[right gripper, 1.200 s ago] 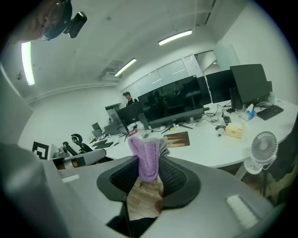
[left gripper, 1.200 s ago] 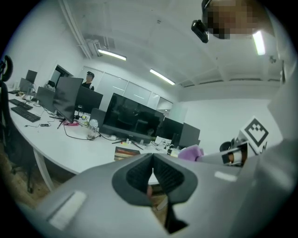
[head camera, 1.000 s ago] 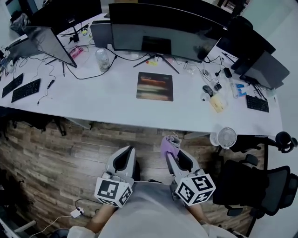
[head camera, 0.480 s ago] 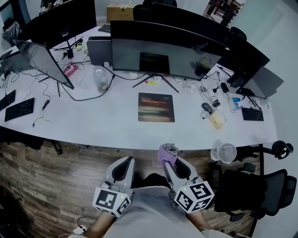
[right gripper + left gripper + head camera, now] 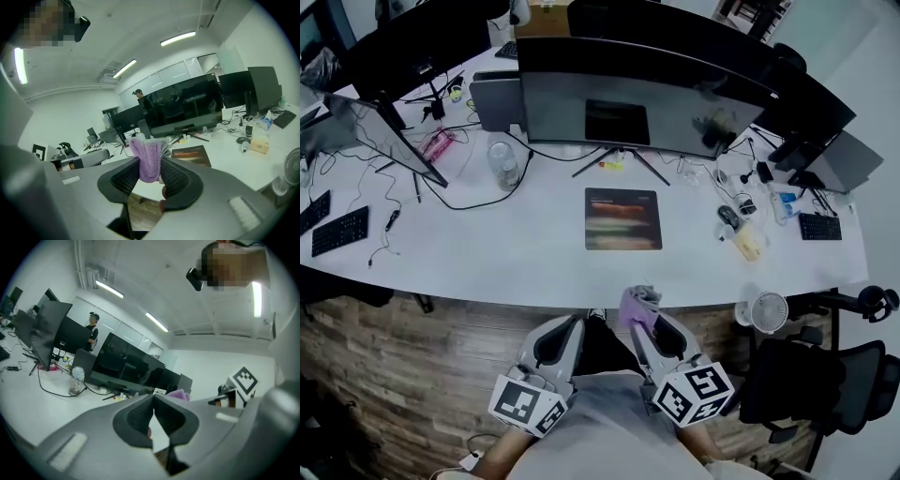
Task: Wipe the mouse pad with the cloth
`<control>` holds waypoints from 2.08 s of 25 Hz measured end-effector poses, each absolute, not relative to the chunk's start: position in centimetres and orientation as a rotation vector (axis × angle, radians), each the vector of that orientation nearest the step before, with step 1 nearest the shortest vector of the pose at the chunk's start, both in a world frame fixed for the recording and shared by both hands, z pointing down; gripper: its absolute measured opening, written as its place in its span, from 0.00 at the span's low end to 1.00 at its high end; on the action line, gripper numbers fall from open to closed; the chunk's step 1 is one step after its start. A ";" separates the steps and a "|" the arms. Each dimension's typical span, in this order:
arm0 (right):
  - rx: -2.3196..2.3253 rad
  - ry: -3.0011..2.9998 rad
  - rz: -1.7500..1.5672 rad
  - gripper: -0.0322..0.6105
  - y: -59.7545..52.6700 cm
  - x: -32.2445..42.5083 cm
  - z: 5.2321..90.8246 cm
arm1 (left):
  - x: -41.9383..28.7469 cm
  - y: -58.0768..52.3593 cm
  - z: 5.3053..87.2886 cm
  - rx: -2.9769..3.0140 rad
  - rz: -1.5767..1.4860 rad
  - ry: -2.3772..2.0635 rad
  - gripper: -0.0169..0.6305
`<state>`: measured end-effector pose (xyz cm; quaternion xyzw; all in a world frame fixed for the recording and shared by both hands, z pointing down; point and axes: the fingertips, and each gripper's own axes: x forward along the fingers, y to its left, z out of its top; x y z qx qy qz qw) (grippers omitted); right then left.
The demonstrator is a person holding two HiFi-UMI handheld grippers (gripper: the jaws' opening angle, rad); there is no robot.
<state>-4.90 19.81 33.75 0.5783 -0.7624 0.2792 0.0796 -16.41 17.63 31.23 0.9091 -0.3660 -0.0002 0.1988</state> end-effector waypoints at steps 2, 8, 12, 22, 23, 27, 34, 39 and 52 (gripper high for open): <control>1.730 -2.288 0.834 0.25 18.7 -4.6 33.8 | -16.0 16.6 31.2 2.558 0.014 -1.025 0.03; 1.728 -2.310 0.830 0.26 15.2 -3.4 33.5 | -14.6 13.1 31.3 2.568 0.083 -1.057 0.03; 1.707 -2.335 0.818 0.26 12.7 -2.4 33.3 | -13.2 10.8 31.3 2.571 0.119 -1.084 0.03; 1.672 -2.388 0.831 0.27 6.5 1.0 33.5 | -10.1 5.2 31.0 2.570 0.109 -1.179 0.03; 1.664 -2.388 0.831 0.27 5.9 1.4 33.7 | -9.8 4.6 31.0 2.572 0.112 -1.193 0.03; 1.634 -2.413 0.867 0.27 3.8 2.8 34.6 | -8.7 2.7 30.5 2.562 0.092 -1.263 0.03; 1.511 -2.459 0.886 0.27 1.4 3.9 36.8 | -7.4 1.0 31.5 2.518 0.090 -1.333 0.03; 1.438 -2.442 0.935 0.27 0.3 4.1 39.3 | -6.5 1.2 32.2 2.489 0.117 -1.380 0.03; 1.352 -2.396 1.016 0.26 -5.1 1.3 45.2 | -8.3 -2.4 35.7 2.416 0.151 -1.433 0.03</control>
